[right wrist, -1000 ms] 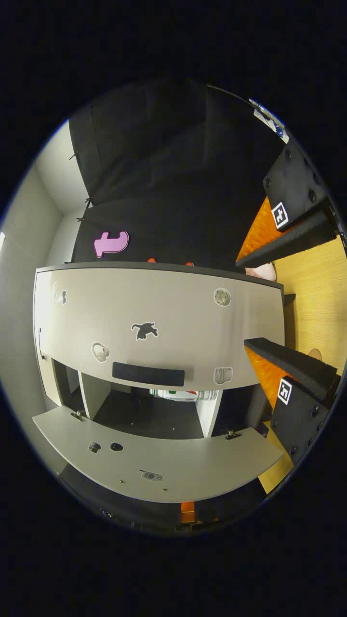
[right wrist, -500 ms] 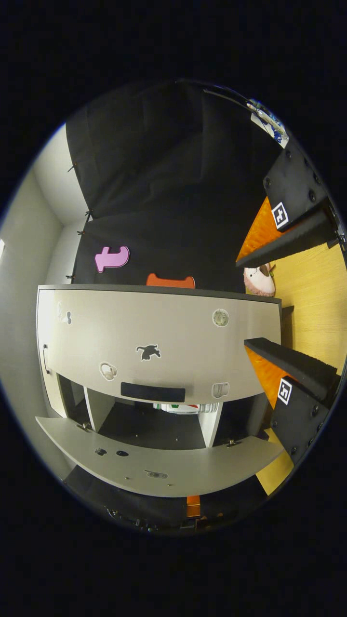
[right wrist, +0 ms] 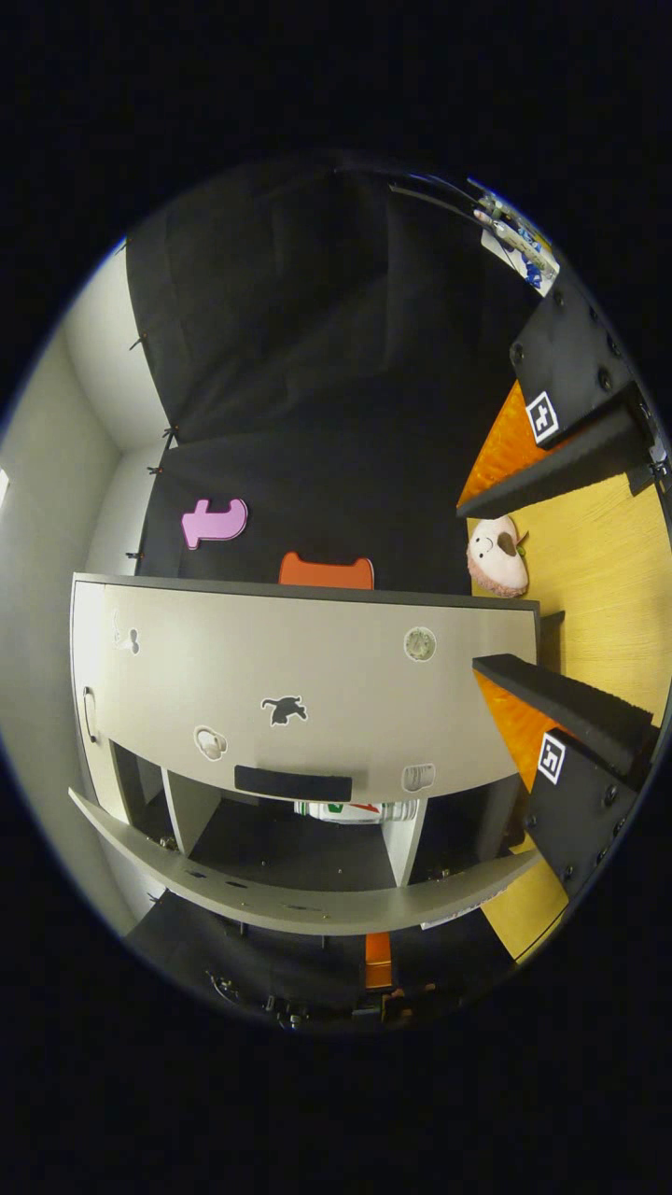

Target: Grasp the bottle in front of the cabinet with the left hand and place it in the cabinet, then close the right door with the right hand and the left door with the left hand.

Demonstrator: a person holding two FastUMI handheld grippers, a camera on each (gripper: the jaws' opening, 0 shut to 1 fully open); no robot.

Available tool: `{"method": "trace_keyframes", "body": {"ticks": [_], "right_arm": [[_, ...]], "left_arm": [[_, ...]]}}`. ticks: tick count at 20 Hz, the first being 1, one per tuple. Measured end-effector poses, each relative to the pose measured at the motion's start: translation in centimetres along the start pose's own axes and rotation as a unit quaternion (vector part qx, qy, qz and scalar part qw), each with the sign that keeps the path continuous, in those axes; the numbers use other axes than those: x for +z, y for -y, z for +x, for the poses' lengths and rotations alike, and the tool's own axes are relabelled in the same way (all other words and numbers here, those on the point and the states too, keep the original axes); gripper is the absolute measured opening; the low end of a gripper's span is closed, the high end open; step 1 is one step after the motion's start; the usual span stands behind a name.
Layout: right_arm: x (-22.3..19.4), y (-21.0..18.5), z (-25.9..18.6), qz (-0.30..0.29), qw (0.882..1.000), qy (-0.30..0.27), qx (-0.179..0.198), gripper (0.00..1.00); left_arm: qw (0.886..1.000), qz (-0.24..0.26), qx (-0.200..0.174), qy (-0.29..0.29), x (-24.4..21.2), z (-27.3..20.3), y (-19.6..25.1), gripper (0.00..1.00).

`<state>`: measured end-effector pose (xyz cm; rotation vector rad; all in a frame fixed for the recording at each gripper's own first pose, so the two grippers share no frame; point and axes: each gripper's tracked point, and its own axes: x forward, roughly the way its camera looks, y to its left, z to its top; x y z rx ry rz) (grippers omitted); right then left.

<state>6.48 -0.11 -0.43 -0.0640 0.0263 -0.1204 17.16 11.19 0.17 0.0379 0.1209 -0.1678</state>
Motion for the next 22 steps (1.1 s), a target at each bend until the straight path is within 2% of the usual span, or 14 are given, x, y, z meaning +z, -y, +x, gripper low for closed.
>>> {"method": "trace_keyframes", "body": {"ticks": [1,2,3,5,9,12,14,15,16,22], "right_arm": [[0.0,0.4,0.0,0.001,1.000,0.000,-0.005,0.96],[-0.1,0.7,-0.1,0.002,1.000,-0.001,-0.009,0.96],[-0.1,1.2,-0.2,0.002,1.000,-0.001,-0.013,0.96],[-0.1,2.0,-0.3,0.002,1.000,-0.001,-0.022,0.96],[-0.4,3.2,-0.4,0.007,0.999,-0.004,-0.035,0.96],[-0.8,3.1,0.0,0.012,0.999,-0.010,-0.036,0.96],[-0.9,2.9,0.4,0.012,0.999,-0.012,-0.033,0.96],[-0.9,2.9,0.5,0.012,0.999,-0.013,-0.033,0.96],[-0.9,2.8,0.7,0.012,0.999,-0.014,-0.032,0.96],[-1.0,3.3,2.1,0.017,0.999,-0.025,-0.029,0.96]], "left_arm": [[1.000,0.002,-0.001,0.000,0.2,0.7,0.6,0.95],[1.000,0.006,0.000,0.000,0.3,1.6,0.9,0.92],[1.000,0.011,0.001,-0.002,0.4,2.5,1.3,0.95],[1.000,0.018,-0.003,-0.007,0.2,3.9,2.2,0.95],[0.999,0.037,-0.001,-0.003,0.3,4.6,2.4,0.95],[0.999,0.035,0.001,-0.003,0.3,5.1,2.7,0.92],[0.999,0.037,0.003,-0.004,0.3,5.7,2.8,0.95],[0.999,0.038,0.004,-0.004,0.3,6.0,2.9,0.92],[0.999,0.040,0.005,-0.005,0.3,6.3,2.9,0.95],[0.999,0.033,0.011,-0.011,0.4,7.8,3.3,0.95]]}}
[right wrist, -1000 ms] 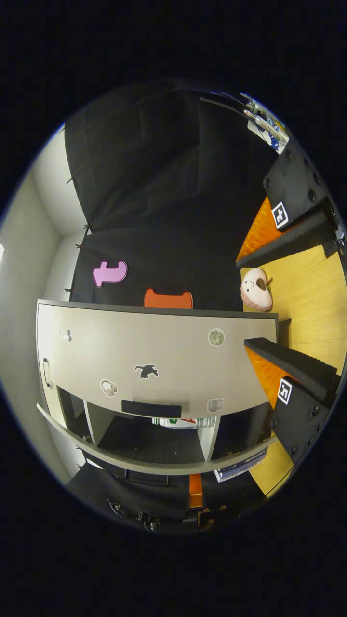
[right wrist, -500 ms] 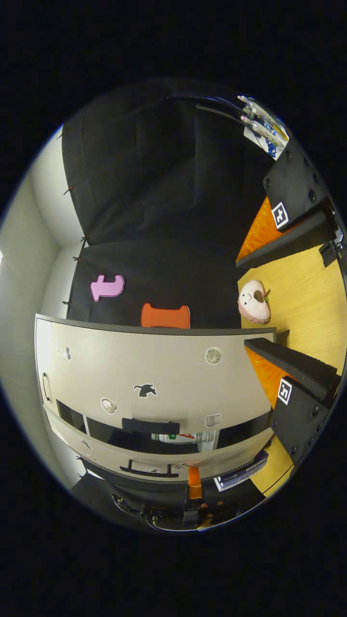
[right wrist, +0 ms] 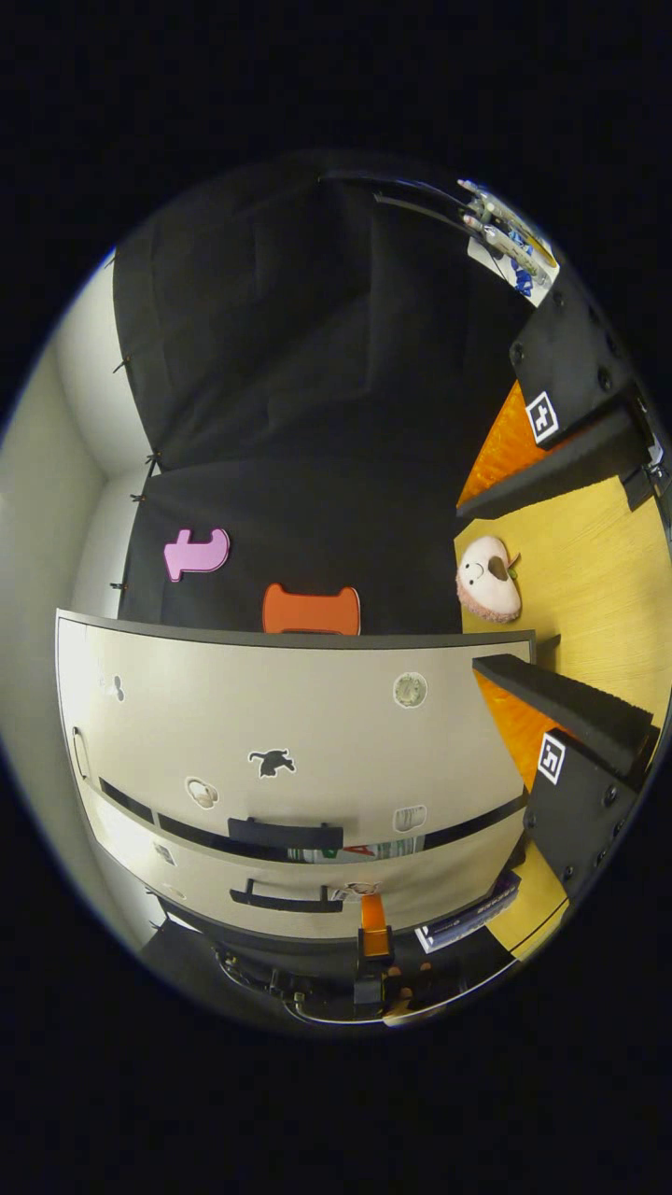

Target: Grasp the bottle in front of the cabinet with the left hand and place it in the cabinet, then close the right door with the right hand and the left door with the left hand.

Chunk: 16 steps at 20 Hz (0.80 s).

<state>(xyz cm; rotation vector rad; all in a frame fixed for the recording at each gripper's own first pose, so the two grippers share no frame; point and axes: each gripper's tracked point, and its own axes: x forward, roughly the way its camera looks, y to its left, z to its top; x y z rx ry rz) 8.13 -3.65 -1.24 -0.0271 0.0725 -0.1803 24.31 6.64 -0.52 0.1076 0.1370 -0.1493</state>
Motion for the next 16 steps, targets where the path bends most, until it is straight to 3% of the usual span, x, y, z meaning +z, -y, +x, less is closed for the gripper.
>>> {"method": "trace_keyframes", "body": {"ticks": [6,16], "right_arm": [[0.5,-0.4,1.1,-0.002,1.000,-0.015,0.018,0.96],[3.9,-2.1,1.2,0.000,0.998,-0.006,0.060,0.96]], "left_arm": [[1.000,-0.003,0.021,-0.012,0.3,-0.4,-0.4,0.95],[0.999,-0.008,0.041,0.020,5.6,-8.5,-1.4,0.95]]}}
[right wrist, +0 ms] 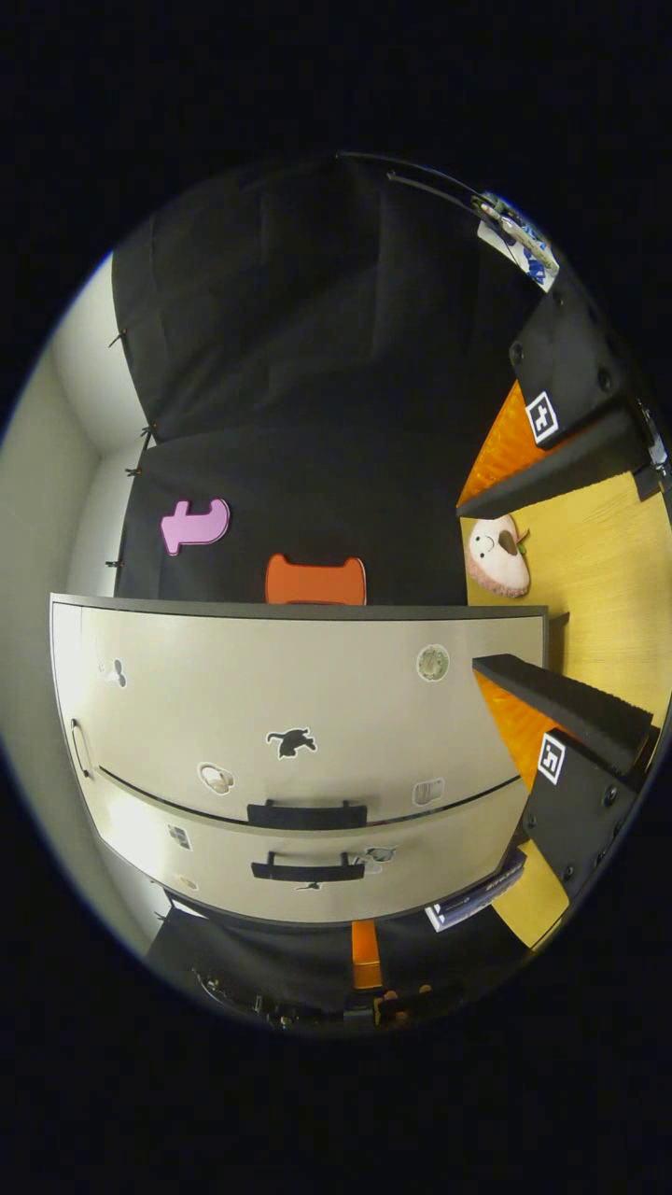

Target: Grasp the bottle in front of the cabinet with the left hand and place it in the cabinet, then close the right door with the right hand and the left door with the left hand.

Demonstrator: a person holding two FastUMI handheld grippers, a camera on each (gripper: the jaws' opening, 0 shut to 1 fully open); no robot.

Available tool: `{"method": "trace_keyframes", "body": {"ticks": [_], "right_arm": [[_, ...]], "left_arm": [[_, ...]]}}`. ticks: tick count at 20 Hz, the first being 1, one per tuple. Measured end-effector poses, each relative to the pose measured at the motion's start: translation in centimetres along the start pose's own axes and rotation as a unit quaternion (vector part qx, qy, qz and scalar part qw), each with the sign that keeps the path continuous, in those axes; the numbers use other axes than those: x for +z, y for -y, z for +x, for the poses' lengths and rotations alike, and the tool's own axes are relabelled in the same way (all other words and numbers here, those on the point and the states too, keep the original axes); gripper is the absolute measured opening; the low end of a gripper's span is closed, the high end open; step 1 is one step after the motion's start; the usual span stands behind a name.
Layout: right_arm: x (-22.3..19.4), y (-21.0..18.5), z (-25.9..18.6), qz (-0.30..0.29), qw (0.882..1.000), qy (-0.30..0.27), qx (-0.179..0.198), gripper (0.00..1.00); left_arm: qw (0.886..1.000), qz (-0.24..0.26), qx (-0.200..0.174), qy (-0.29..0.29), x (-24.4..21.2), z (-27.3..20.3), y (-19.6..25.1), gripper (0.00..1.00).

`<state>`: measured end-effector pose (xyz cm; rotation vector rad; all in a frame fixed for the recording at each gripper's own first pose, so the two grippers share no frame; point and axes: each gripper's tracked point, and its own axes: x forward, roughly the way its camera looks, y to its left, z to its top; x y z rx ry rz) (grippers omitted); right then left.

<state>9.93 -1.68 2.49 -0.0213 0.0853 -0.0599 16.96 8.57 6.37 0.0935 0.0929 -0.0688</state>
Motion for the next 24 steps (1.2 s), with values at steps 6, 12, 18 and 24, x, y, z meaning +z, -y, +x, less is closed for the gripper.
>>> {"method": "trace_keyframes", "body": {"ticks": [6,12,18,24], "right_arm": [[3.6,-1.0,-1.1,-0.009,1.000,0.022,0.017,0.96],[5.9,-1.6,-3.5,-0.014,0.999,0.046,0.022,0.96],[6.0,-1.1,-5.1,-0.010,0.998,0.054,0.008,0.96],[6.1,0.3,-6.2,-0.013,0.998,0.057,-0.016,0.96]], "left_arm": [[0.998,-0.002,0.006,0.055,5.2,-4.9,-0.6,0.95],[0.997,-0.011,-0.006,0.070,7.0,-8.9,-0.7,0.95],[0.997,-0.022,-0.020,0.077,7.0,-9.3,-0.7,0.92],[0.995,-0.029,-0.048,0.077,6.8,-8.9,0.7,0.95]]}}
